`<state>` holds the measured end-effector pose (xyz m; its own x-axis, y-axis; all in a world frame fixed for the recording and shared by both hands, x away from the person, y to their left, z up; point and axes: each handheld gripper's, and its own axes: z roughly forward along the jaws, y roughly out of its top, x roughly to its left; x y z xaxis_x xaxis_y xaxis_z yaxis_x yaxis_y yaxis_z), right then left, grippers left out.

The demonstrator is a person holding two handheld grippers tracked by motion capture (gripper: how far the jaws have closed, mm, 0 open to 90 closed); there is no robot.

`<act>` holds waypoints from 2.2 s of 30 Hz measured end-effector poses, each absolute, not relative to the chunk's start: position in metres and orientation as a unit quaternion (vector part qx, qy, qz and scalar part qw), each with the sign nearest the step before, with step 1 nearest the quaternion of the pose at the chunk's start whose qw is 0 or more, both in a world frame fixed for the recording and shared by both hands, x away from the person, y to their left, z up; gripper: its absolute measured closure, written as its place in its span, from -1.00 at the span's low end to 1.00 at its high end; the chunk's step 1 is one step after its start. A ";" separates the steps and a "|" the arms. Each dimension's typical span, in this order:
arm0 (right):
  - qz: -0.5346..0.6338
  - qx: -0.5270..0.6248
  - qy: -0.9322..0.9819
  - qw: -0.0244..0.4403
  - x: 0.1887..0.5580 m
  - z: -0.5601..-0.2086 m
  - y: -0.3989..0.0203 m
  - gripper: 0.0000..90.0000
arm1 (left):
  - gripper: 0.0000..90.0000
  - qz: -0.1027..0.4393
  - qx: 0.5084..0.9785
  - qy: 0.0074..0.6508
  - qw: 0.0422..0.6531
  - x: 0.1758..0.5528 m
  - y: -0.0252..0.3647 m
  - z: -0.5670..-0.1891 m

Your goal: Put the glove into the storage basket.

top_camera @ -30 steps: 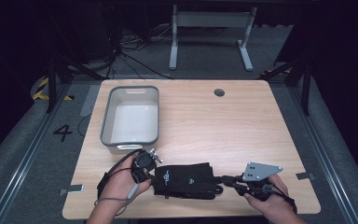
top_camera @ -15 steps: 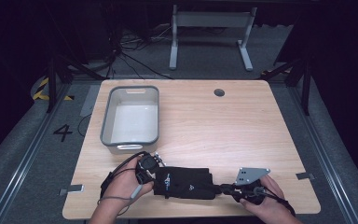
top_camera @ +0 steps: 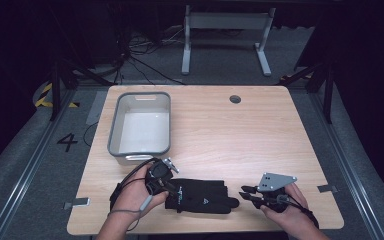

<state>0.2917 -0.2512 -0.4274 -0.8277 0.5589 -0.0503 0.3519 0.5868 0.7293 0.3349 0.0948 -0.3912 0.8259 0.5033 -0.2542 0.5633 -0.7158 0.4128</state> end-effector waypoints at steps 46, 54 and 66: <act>0.425 0.320 0.843 0.078 0.315 -0.429 -0.279 0.54 | -0.44 0.018 0.959 0.216 0.182 0.339 0.013 -0.440; 0.436 0.323 0.838 0.062 0.314 -0.428 -0.280 0.56 | 0.33 0.028 0.951 0.249 0.182 0.342 0.014 -0.434; 0.434 0.330 0.836 0.062 0.318 -0.430 -0.284 0.58 | 0.52 -0.025 0.934 0.287 0.213 0.348 0.026 -0.418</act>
